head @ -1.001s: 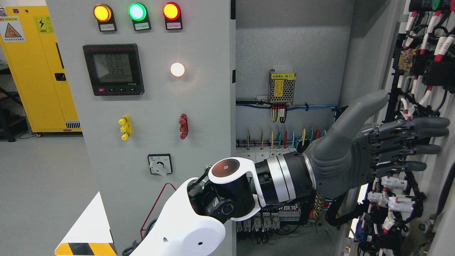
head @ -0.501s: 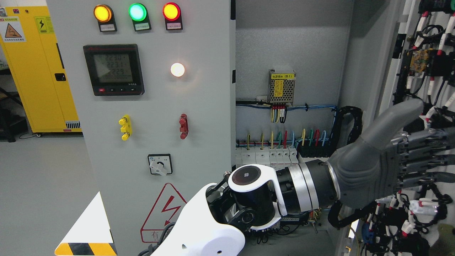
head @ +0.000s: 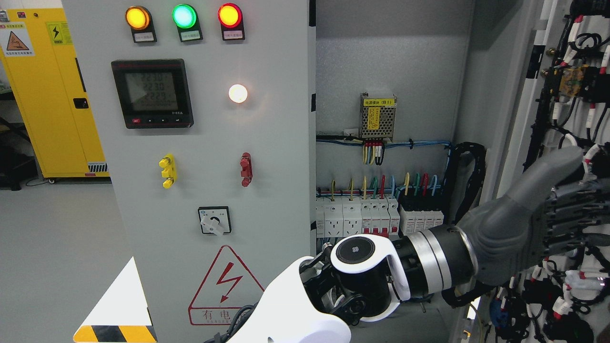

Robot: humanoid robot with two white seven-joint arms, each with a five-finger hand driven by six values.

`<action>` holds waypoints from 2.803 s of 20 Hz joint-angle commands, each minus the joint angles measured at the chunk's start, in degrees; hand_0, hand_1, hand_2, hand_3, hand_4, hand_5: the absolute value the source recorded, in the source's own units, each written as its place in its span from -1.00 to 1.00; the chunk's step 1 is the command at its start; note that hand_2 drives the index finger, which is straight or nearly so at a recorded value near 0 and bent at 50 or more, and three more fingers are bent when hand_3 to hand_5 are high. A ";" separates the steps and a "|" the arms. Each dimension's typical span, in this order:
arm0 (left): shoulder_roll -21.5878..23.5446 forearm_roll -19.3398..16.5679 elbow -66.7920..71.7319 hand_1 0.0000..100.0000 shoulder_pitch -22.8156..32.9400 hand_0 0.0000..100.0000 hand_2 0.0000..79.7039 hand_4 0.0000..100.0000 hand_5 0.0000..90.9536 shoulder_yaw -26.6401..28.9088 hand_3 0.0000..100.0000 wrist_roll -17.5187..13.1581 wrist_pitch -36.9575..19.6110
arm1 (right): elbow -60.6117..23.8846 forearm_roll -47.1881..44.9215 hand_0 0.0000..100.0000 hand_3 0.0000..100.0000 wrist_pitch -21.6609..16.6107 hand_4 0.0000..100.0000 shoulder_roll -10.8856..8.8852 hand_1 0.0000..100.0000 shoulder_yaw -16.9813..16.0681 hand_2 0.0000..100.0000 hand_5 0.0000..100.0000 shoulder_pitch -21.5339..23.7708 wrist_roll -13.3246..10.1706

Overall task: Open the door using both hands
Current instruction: 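Withdraw the left hand from the pushed door back out of view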

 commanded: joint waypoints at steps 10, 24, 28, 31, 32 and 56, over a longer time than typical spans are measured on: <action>-1.27 0.02 1.51 -1.00 -1.59 -1.00 -1.00 -1.00 -1.00 -6.12 -1.00 0.61 -3.82 | 0.02 0.02 -0.51 -1.00 -0.04 -1.00 2.11 -1.00 0.14 -1.00 -1.00 0.32 0.01; -1.45 0.54 3.08 -1.00 -3.97 -1.00 -1.00 -1.00 -1.00 -9.99 -1.00 2.72 -6.46 | 0.02 -0.07 -0.51 -1.00 -0.04 -1.00 1.58 -1.00 -0.04 -1.00 -1.00 0.15 0.01; -1.45 2.04 4.23 -1.00 -5.02 -1.00 -1.00 -1.00 -1.00 -10.25 -1.00 2.45 -7.61 | 0.02 -0.07 -0.51 -1.00 -0.04 -1.00 1.50 -1.00 -0.04 -1.00 -1.00 -0.03 0.01; -1.53 3.43 5.19 -1.00 -6.43 -1.00 -1.00 -1.00 -1.00 -10.60 -1.00 2.54 -8.48 | -0.07 -0.07 -0.51 -1.00 -0.04 -1.00 1.50 -1.00 -0.04 -1.00 -1.00 -0.03 0.01; -1.62 3.96 5.54 -1.00 -6.95 -1.00 -1.00 -1.00 -1.00 -10.69 -1.00 2.54 -8.49 | 0.02 -0.07 -0.51 -1.00 -0.04 -1.00 1.50 -1.00 -0.04 -1.00 -1.00 -0.03 0.01; 3.81 6.59 0.73 -1.00 -6.71 -1.00 -1.00 -1.00 -1.00 -1.91 -1.00 0.79 -2.95 | -0.07 -0.16 -0.51 -1.00 -0.04 -1.00 0.27 -1.00 0.05 -1.00 -1.00 -0.20 0.01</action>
